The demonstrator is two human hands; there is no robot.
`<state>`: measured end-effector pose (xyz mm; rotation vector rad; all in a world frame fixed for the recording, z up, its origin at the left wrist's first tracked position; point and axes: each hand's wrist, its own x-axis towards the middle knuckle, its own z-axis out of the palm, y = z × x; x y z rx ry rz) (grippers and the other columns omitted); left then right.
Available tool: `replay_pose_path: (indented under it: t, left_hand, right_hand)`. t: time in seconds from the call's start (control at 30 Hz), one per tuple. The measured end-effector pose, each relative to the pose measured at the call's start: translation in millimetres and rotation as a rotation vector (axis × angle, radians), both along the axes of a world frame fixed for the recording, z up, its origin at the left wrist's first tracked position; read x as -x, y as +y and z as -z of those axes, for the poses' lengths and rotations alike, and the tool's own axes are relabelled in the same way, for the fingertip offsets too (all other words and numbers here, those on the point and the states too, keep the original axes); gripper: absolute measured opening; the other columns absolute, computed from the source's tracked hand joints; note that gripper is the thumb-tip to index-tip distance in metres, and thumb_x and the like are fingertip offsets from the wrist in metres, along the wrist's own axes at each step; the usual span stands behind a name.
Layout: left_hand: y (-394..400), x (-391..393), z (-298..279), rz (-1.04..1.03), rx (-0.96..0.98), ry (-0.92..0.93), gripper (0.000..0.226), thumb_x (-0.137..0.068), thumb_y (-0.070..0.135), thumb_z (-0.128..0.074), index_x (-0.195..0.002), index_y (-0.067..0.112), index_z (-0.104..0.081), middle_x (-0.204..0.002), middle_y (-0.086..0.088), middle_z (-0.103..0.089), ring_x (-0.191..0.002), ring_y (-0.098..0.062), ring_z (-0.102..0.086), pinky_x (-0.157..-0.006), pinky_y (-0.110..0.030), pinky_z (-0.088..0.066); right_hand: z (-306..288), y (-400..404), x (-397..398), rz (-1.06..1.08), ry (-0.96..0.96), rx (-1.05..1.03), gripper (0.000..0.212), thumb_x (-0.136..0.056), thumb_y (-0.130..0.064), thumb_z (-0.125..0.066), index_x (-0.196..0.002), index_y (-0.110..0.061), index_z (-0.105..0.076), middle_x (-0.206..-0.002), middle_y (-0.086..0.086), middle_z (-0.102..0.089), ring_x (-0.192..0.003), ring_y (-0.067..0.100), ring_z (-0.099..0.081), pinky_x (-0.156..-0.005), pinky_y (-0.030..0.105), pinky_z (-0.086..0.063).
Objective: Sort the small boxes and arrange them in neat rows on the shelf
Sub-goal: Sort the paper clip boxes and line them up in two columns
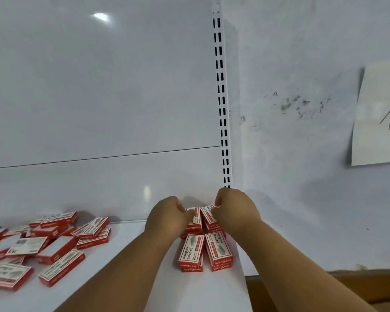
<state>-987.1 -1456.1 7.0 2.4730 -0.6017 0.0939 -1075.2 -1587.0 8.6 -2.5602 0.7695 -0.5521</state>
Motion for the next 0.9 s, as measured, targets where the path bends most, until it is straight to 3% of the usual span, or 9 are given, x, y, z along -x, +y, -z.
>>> replay_pose_path:
  t: [0.13,0.23,0.37,0.5,0.6,0.77,0.9]
  left_hand:
    - [9,5,0,-0.002,0.122,-0.013,0.013,-0.091,0.034,-0.059,-0.083,0.024,-0.057,-0.08,0.007,-0.064,-0.072,-0.008,-0.06,-0.059,-0.024,-0.046]
    - [30,9,-3,0.048,0.122,-0.05,0.004,-0.092,0.026,-0.06,-0.093,0.027,-0.057,-0.094,0.01,-0.063,-0.081,-0.006,-0.059,-0.066,-0.019,-0.046]
    - [75,4,-11,0.09,0.15,-0.114,0.022,-0.091,0.025,-0.063,-0.111,0.029,-0.054,-0.109,0.011,-0.06,-0.089,-0.008,-0.06,-0.07,-0.018,-0.046]
    - [136,-12,-16,0.082,0.08,-0.204,0.033,-0.089,0.027,-0.062,-0.119,0.032,-0.05,-0.116,0.013,-0.056,-0.095,-0.008,-0.058,-0.073,-0.019,-0.045]
    - [189,-33,-20,0.064,-0.013,-0.276,0.029,-0.086,0.027,-0.062,-0.114,0.031,-0.054,-0.111,0.011,-0.057,-0.098,-0.012,-0.057,-0.08,-0.028,-0.05]
    - [255,-76,-27,0.082,-0.16,-0.23,0.024,-0.085,0.029,-0.064,-0.108,0.036,-0.062,-0.102,0.012,-0.057,-0.098,-0.012,-0.055,-0.083,-0.03,-0.049]
    - [274,-98,-28,0.179,-0.188,-0.202,0.032,-0.085,0.017,-0.061,-0.112,0.032,-0.067,-0.106,0.006,-0.067,-0.101,-0.016,-0.061,-0.085,-0.031,-0.051]
  right_hand:
    - [-12,11,-6,-0.073,-0.113,0.044,0.014,-0.092,-0.028,-0.056,-0.102,-0.021,-0.062,-0.099,-0.001,-0.062,-0.087,0.017,-0.06,-0.076,0.032,-0.054]
    - [-27,32,-16,-0.162,-0.185,0.077,0.014,-0.093,-0.031,-0.059,-0.103,-0.023,-0.063,-0.101,-0.003,-0.062,-0.087,0.015,-0.06,-0.076,0.028,-0.052]
    - [-43,72,-33,-0.277,-0.208,0.102,0.015,-0.093,-0.034,-0.059,-0.103,-0.024,-0.064,-0.1,-0.005,-0.064,-0.087,0.013,-0.061,-0.078,0.027,-0.052]
    - [-53,118,-56,-0.384,-0.119,0.167,0.015,-0.094,-0.026,-0.056,-0.105,-0.023,-0.065,-0.104,-0.005,-0.066,-0.092,0.014,-0.06,-0.079,0.026,-0.05]
    - [-53,155,-81,-0.455,-0.056,0.16,0.016,-0.094,-0.022,-0.055,-0.107,-0.025,-0.064,-0.107,-0.006,-0.066,-0.095,0.014,-0.06,-0.079,0.026,-0.05]
    - [-38,211,-129,-0.453,0.119,0.18,0.03,-0.092,-0.015,-0.055,-0.119,-0.024,-0.061,-0.12,-0.003,-0.062,-0.109,0.018,-0.057,-0.086,0.027,-0.048]
    - [-20,239,-156,-0.357,0.272,0.183,0.027,-0.094,-0.029,-0.05,-0.119,-0.022,-0.059,-0.117,0.001,-0.065,-0.103,0.021,-0.06,-0.086,0.032,-0.05]
